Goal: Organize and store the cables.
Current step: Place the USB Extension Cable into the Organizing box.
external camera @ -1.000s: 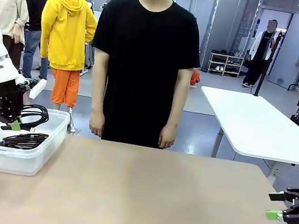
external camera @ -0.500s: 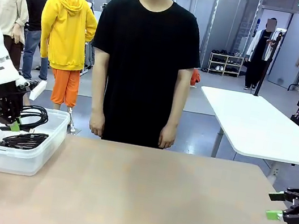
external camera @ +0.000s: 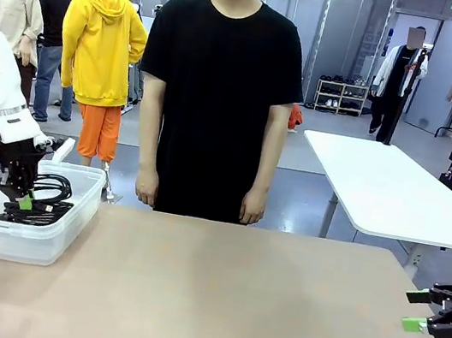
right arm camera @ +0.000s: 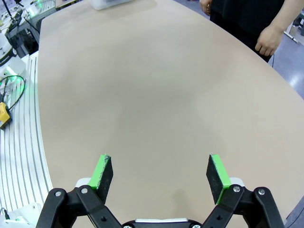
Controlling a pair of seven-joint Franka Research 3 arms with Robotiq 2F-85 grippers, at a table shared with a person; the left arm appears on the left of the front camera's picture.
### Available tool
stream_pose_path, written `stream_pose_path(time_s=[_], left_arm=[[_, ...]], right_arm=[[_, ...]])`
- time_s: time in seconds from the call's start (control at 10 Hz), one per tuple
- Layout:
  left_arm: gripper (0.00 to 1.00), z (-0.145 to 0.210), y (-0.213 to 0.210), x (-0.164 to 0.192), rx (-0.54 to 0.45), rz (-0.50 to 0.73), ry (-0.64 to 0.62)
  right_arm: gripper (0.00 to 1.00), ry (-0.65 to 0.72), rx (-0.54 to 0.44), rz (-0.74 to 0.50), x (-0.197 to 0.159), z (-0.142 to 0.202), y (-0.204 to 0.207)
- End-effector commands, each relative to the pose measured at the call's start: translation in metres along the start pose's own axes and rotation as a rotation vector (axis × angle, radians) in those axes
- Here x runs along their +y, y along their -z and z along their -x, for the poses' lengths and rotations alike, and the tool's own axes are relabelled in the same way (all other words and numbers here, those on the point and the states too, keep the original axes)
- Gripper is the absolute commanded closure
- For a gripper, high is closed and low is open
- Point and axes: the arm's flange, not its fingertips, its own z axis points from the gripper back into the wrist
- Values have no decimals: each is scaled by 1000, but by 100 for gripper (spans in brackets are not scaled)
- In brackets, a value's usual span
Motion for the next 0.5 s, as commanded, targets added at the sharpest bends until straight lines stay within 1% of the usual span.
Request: stream_pose_path(time_s=[0.0, 0.1, 0.2, 0.3, 0.4], left_arm=[[84, -4, 2, 13, 17, 51, -14], [84, -7, 11, 17, 21, 69, -5], [79, -7, 13, 15, 24, 82, -7], [58, -7, 14, 15, 21, 86, -12], [45, -8, 13, 14, 23, 85, -10]], right_arm=[[0, 24, -9, 10, -1, -4, 1], [0, 24, -9, 10, -1, -4, 1], [0, 24, -9, 10, -1, -4, 1], [0, 24, -9, 10, -1, -4, 1], [0, 24, -9, 10, -1, -4, 1]])
